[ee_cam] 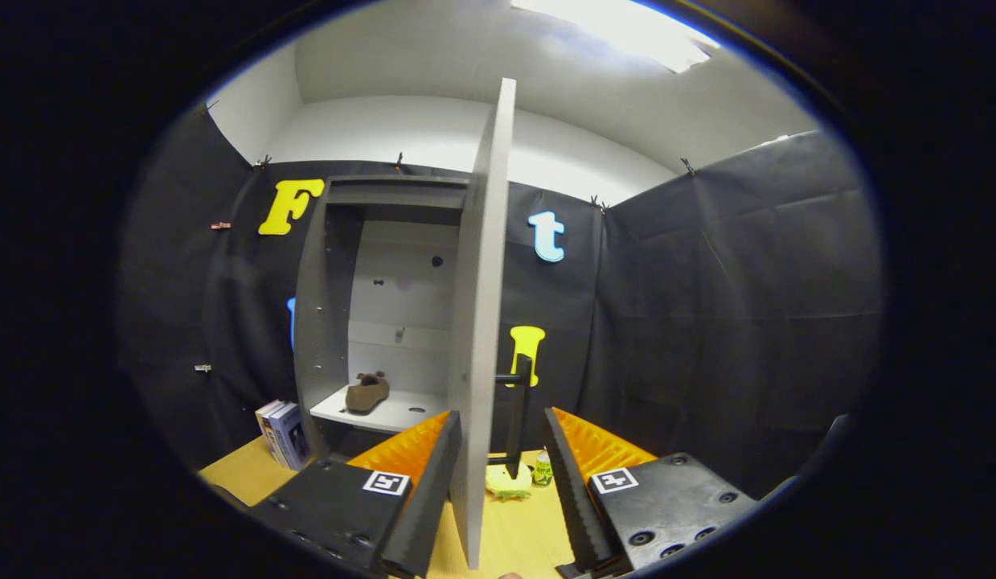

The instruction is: Open the shoe cabinet door, grab the shoes and put them into the shoe cabinet, then close the shoe cabinet door.

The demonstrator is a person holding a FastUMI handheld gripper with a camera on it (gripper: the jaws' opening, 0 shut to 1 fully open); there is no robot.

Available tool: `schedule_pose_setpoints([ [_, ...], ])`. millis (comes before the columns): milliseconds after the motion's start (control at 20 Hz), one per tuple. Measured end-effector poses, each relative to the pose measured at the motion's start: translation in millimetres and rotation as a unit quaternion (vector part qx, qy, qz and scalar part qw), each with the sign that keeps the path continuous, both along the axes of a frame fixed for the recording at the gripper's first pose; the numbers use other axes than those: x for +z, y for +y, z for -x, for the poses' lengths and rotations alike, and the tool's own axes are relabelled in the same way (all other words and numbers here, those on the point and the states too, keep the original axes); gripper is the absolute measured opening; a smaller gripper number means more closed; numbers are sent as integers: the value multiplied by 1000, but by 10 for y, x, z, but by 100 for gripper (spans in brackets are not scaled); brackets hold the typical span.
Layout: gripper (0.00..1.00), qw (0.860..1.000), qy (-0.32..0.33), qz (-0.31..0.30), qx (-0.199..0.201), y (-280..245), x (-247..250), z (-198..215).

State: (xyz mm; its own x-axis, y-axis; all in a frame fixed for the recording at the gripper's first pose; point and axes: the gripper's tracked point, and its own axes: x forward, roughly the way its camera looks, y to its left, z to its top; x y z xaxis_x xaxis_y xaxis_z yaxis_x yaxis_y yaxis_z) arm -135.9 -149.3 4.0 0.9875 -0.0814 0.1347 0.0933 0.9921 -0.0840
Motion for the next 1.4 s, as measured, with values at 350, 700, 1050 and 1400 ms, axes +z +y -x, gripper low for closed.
schedule_pose_setpoints([
  [350,98,987,130,-7,97,1208,-1219,-155],
  [700,98,943,309,-42,117,1729,-2980,-427],
  [1050,99,903,413,-62,102,1817,-4294,-725],
  [1400,97,887,448,-85,74,1851,-5142,-1058],
])
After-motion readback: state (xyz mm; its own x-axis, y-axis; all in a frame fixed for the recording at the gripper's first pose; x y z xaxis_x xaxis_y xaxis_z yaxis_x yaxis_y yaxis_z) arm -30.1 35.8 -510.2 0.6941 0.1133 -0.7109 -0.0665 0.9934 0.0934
